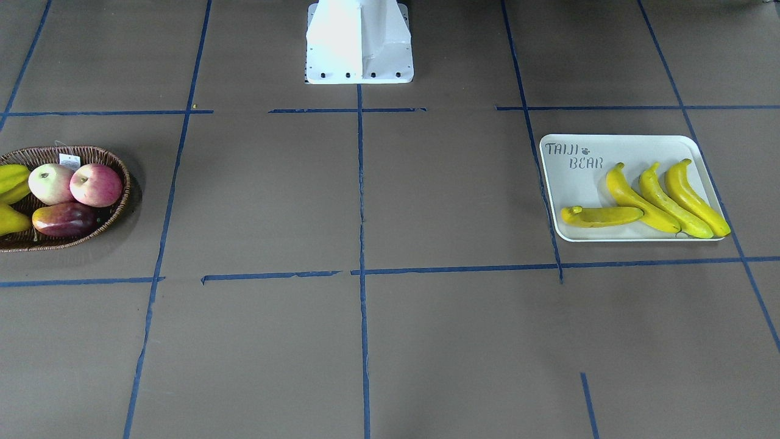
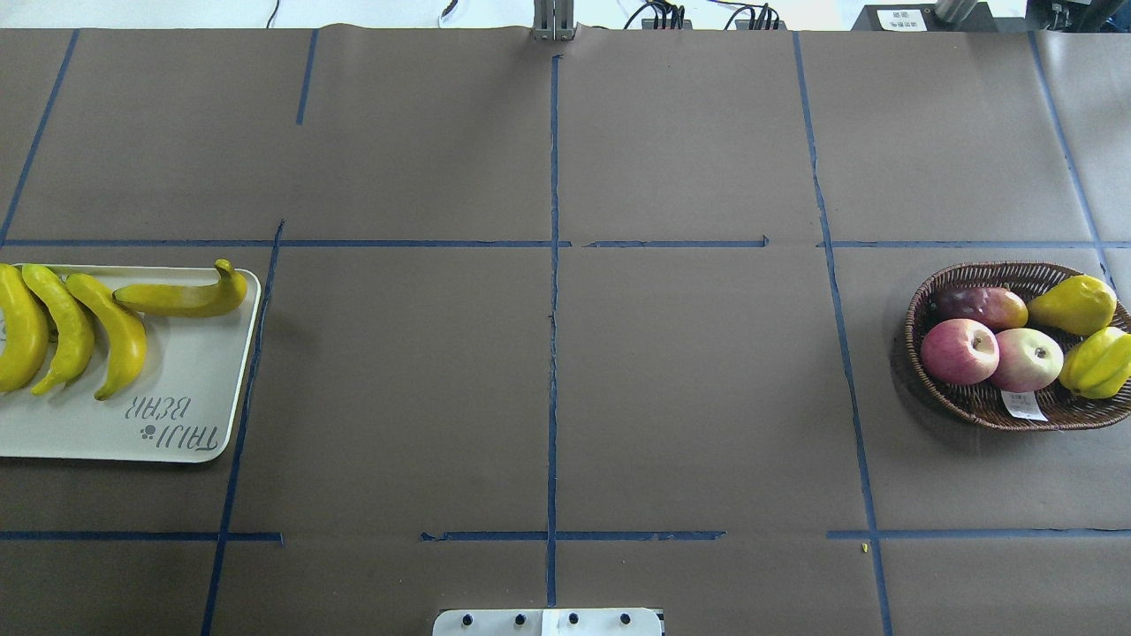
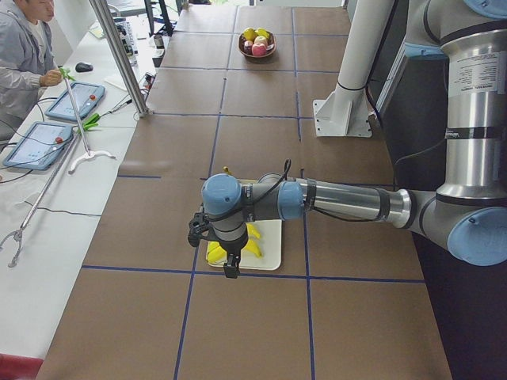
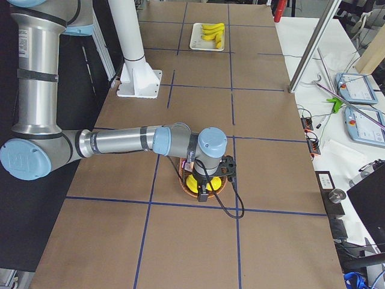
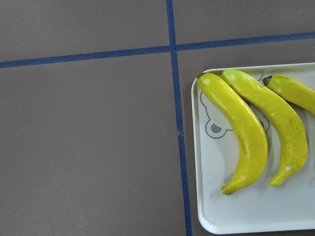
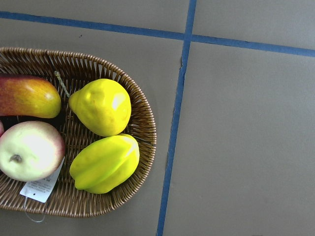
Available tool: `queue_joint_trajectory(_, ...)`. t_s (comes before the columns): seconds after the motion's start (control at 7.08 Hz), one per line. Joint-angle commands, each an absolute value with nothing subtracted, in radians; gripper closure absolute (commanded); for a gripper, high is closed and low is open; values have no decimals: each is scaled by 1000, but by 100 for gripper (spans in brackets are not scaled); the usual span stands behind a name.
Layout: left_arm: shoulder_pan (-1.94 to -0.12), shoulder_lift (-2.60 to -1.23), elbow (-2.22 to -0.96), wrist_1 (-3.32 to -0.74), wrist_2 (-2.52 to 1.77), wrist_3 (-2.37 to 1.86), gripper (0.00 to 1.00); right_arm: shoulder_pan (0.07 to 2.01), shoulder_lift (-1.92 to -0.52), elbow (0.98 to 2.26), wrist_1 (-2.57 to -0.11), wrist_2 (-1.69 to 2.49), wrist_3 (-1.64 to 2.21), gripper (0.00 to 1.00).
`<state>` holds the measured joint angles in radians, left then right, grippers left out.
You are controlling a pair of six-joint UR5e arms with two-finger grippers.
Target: Transfer all bananas from basket to plate
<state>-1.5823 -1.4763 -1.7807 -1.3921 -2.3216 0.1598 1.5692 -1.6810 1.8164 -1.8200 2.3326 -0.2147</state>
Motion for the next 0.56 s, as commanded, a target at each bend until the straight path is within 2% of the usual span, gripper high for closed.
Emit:
queue_joint_trajectory(0.0,-1585,-1474,-1805,-1414,-2309,161,0,1569,-1686,1810,-1772,2275,-207,0)
queue_joint_trajectory(0.42,-1582,-1457,-1812,-1414,-2309,164,0,1569,-1686,1809,-1772,2279,-207,0)
